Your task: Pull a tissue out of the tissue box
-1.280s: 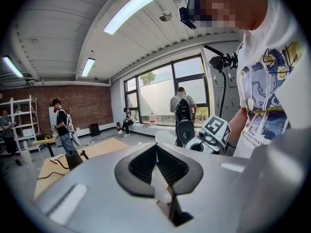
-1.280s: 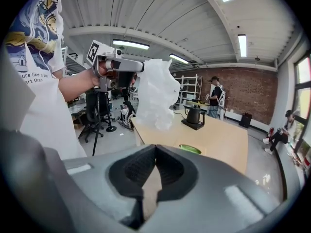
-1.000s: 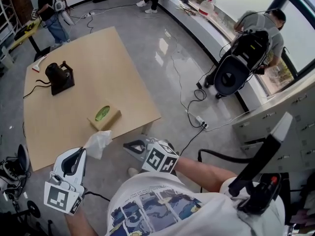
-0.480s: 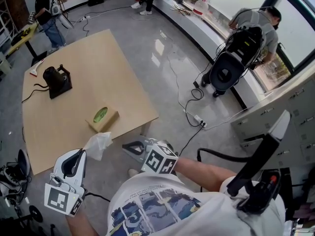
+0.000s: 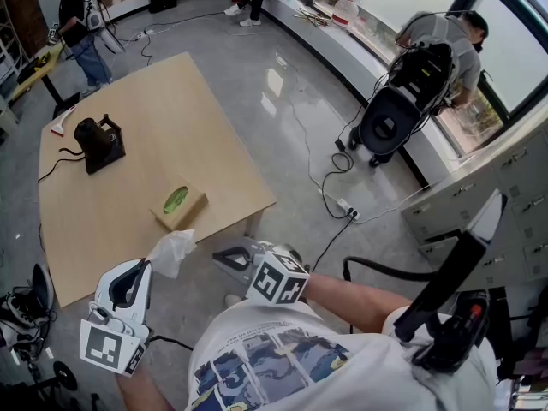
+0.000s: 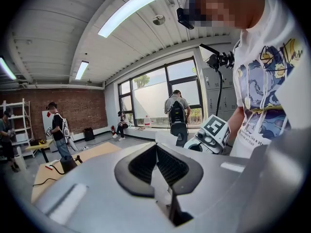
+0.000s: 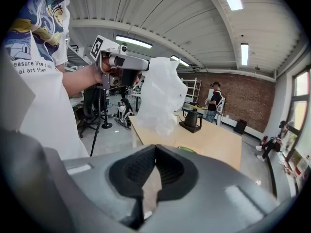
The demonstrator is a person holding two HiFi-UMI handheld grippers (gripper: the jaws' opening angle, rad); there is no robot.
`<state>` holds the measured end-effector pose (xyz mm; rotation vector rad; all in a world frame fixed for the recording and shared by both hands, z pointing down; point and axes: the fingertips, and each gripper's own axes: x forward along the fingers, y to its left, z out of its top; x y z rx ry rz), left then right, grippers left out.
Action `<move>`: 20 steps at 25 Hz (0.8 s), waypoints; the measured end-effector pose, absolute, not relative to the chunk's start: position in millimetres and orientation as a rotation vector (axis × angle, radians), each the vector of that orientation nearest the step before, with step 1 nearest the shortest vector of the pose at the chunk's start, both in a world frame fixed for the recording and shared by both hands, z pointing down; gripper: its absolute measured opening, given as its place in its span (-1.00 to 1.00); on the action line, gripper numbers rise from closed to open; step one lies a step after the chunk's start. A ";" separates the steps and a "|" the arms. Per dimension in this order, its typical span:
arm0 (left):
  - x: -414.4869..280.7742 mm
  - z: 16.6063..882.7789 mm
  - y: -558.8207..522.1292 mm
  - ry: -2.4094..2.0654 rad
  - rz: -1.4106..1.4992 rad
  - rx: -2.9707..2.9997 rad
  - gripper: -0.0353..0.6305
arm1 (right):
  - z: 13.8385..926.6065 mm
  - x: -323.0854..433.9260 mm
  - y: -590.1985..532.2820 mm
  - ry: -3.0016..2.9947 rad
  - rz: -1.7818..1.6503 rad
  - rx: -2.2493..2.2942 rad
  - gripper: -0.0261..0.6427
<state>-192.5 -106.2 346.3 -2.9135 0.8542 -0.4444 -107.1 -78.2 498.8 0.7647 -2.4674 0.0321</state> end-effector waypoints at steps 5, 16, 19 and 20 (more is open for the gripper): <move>-194.4 345.8 -110.3 0.851 -0.453 -2.913 -0.88 | 496.7 -110.0 -82.3 -2.468 0.026 0.768 -0.91; -187.6 346.3 -125.2 0.827 -0.471 -2.908 -0.88 | 498.7 -108.4 -99.1 -2.469 0.031 0.767 -0.91; -184.7 349.5 -129.5 0.819 -0.503 -2.917 -0.88 | 498.7 -105.2 -105.0 -2.469 0.036 0.767 -0.91; -183.7 351.0 -131.0 0.817 -0.516 -2.921 -0.88 | 498.8 -104.0 -107.1 -2.469 0.037 0.768 -0.91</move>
